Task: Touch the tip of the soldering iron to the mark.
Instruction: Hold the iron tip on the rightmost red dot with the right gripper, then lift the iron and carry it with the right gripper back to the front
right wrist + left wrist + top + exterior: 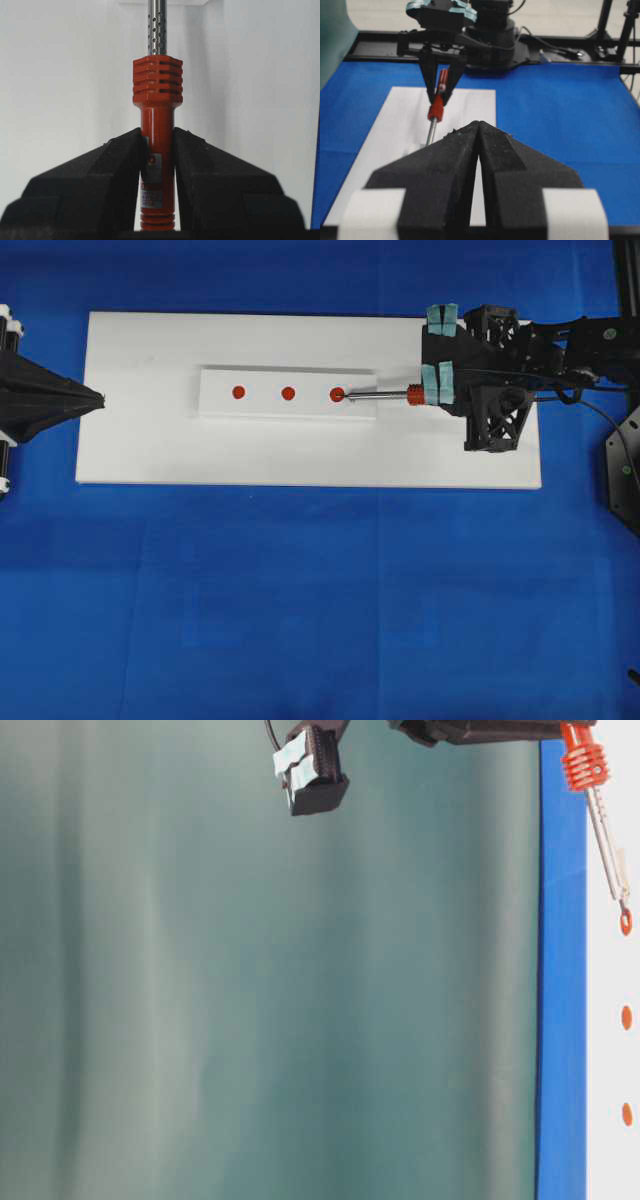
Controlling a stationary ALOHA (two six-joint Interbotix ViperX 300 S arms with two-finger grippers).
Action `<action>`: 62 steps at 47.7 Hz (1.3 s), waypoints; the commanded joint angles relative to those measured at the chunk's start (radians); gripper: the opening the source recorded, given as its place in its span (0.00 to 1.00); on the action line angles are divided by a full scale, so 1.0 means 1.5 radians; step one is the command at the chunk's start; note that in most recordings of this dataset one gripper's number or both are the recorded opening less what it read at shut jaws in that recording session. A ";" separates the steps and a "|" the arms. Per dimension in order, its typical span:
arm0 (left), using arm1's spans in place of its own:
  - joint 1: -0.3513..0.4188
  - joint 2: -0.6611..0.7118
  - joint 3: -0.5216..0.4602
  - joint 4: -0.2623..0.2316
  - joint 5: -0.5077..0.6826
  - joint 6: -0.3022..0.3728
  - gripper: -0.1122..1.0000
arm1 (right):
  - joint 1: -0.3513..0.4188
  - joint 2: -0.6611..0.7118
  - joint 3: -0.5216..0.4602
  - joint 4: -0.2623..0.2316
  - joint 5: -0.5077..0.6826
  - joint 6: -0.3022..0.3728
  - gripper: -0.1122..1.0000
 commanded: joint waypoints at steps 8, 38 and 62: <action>-0.001 0.002 -0.007 0.001 -0.006 0.000 0.10 | -0.001 -0.006 -0.007 0.002 -0.008 0.000 0.16; -0.001 0.002 -0.008 0.001 -0.006 -0.001 0.10 | -0.001 -0.150 -0.074 -0.001 0.119 0.002 0.16; -0.001 0.002 -0.008 0.001 -0.007 -0.001 0.10 | 0.048 -0.165 -0.060 0.007 0.122 0.078 0.16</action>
